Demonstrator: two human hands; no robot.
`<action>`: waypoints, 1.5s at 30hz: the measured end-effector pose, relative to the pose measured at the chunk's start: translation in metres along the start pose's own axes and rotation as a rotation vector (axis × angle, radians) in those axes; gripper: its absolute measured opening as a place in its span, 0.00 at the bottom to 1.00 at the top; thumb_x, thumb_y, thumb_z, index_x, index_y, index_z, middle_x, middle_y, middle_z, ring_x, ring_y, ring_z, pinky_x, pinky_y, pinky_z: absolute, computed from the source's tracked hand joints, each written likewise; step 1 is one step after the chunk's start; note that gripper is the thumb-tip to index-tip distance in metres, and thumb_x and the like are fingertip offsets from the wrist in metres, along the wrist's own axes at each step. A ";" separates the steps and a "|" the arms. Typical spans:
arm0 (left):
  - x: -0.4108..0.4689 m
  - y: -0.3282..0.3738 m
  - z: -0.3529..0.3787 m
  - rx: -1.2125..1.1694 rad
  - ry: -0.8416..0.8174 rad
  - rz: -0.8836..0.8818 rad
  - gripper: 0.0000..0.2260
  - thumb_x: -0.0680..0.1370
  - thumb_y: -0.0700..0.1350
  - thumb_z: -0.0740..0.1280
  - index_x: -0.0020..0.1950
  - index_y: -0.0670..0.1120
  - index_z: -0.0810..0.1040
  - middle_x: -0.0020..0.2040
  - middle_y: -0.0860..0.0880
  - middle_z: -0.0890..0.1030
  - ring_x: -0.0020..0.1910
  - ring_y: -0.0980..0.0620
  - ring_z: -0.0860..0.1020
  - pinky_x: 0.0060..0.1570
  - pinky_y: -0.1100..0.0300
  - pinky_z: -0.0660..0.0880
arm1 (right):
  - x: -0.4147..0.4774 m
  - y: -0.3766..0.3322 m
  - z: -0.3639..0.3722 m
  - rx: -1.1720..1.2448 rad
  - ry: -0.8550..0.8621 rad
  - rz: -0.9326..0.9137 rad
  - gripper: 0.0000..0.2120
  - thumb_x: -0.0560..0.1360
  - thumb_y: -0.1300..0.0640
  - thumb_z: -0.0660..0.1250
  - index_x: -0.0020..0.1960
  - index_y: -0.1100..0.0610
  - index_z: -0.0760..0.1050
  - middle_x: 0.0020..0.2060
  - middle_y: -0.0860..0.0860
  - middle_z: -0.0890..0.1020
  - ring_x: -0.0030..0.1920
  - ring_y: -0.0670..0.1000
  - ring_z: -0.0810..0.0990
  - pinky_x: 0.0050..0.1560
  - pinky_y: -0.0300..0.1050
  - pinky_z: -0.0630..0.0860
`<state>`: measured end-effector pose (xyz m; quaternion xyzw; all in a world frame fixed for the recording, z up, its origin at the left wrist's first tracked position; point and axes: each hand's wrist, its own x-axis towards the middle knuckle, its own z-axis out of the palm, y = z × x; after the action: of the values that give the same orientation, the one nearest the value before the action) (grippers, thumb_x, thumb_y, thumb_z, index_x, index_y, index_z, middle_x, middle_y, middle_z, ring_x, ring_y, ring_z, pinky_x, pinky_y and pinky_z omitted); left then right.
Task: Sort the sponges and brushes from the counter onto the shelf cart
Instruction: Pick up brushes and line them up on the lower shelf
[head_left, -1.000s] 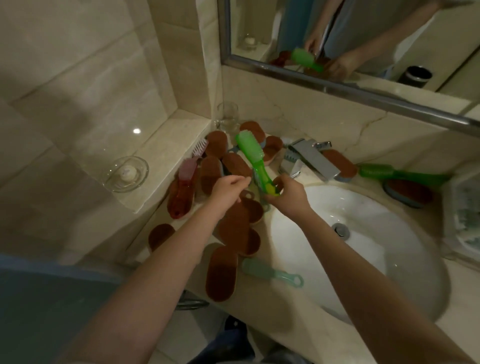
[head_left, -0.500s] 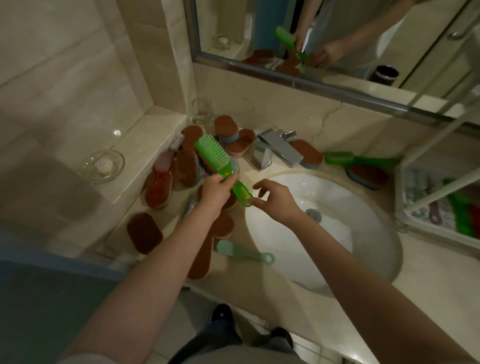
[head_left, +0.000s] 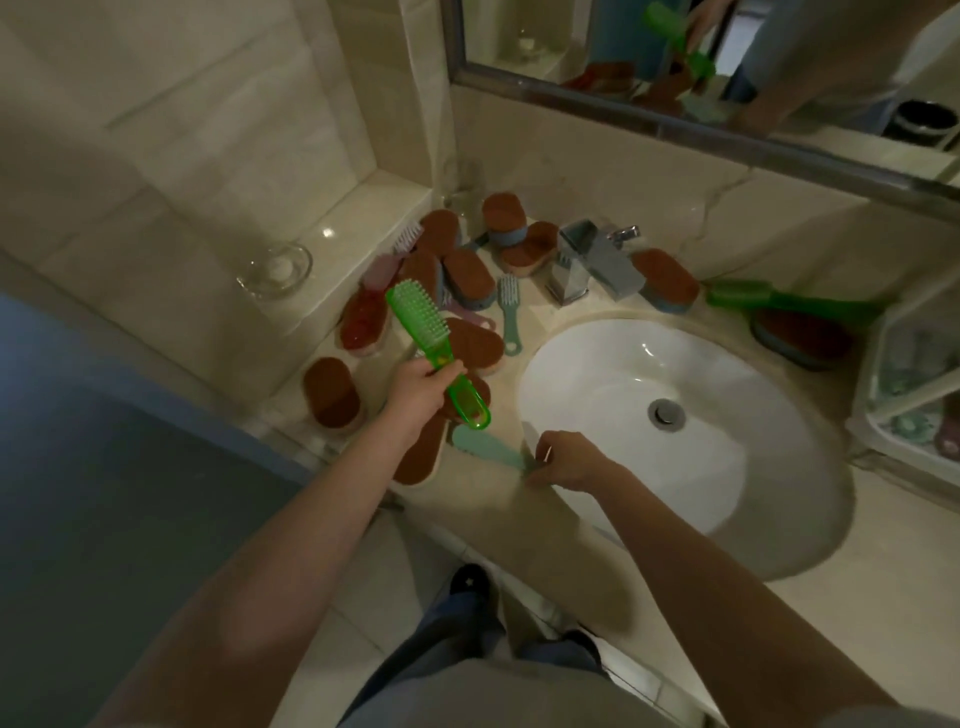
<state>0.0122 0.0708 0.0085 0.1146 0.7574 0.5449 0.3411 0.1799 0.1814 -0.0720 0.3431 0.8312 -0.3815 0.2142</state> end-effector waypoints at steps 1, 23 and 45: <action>-0.004 0.001 -0.001 -0.003 0.004 0.001 0.08 0.78 0.37 0.64 0.54 0.34 0.77 0.15 0.57 0.70 0.15 0.64 0.68 0.18 0.75 0.60 | 0.001 0.001 0.002 -0.002 0.008 -0.005 0.20 0.70 0.49 0.73 0.56 0.59 0.74 0.52 0.54 0.77 0.51 0.53 0.74 0.47 0.43 0.67; -0.026 0.036 0.170 0.222 -0.389 0.178 0.10 0.74 0.46 0.70 0.40 0.39 0.78 0.23 0.49 0.66 0.18 0.59 0.62 0.24 0.64 0.61 | -0.137 0.123 -0.064 0.844 0.639 0.075 0.14 0.72 0.71 0.69 0.34 0.58 0.67 0.31 0.56 0.82 0.26 0.47 0.76 0.22 0.37 0.68; -0.086 0.062 0.347 0.297 -0.570 0.229 0.12 0.75 0.44 0.69 0.33 0.43 0.72 0.25 0.48 0.65 0.19 0.58 0.63 0.22 0.64 0.60 | -0.219 0.275 -0.144 0.499 1.217 0.630 0.04 0.76 0.65 0.62 0.50 0.64 0.73 0.46 0.62 0.80 0.47 0.62 0.78 0.42 0.43 0.65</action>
<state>0.2862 0.3068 0.0377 0.3952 0.6849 0.4095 0.4551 0.5154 0.3348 0.0184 0.7562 0.5530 -0.2217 -0.2707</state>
